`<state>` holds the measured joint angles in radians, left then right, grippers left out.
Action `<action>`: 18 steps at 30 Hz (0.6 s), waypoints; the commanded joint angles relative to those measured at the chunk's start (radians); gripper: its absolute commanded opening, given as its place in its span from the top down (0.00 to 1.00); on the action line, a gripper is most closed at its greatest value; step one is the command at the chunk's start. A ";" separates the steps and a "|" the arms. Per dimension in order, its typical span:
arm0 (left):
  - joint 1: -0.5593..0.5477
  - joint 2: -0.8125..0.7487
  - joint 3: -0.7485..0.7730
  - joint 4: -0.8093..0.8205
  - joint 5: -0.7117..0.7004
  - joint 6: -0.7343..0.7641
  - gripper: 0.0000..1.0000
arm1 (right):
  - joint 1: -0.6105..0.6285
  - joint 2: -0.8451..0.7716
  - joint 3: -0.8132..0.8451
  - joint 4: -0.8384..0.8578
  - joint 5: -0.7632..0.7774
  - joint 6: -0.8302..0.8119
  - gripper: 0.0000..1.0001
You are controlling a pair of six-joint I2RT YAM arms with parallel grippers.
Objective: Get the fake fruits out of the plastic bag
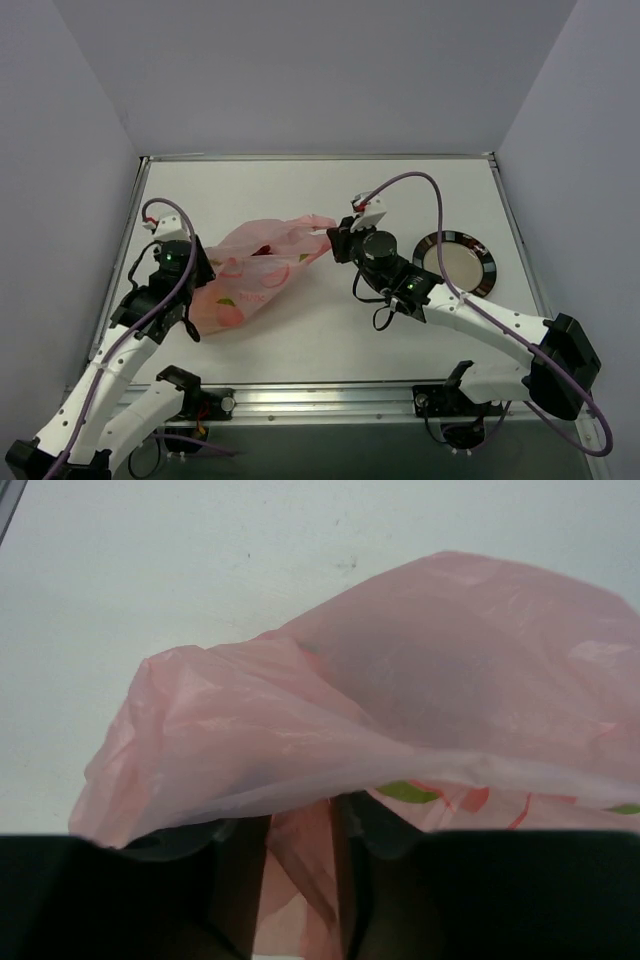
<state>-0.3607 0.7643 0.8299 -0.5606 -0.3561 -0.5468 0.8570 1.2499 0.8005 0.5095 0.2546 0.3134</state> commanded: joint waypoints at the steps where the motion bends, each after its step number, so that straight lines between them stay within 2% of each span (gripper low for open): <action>1: -0.003 0.020 -0.017 0.079 0.020 -0.056 0.77 | -0.003 -0.020 -0.023 0.018 0.012 0.036 1.00; 4: -0.007 0.015 -0.075 0.083 0.017 -0.077 0.97 | -0.006 -0.006 -0.047 0.020 0.020 0.046 1.00; 8: -0.024 -0.037 -0.170 0.077 0.046 -0.110 0.98 | -0.051 0.061 -0.055 0.031 0.018 0.091 1.00; 12: -0.063 -0.074 -0.255 0.064 0.091 -0.153 0.98 | -0.145 0.176 0.029 0.081 -0.053 0.130 1.00; 18: -0.156 -0.065 -0.328 0.129 0.126 -0.197 0.98 | -0.188 0.509 0.394 0.080 -0.153 0.104 1.00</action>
<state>-0.4915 0.6880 0.5068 -0.4866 -0.2481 -0.7025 0.6731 1.6714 1.0355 0.5190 0.1501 0.4217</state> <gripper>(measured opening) 0.028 0.004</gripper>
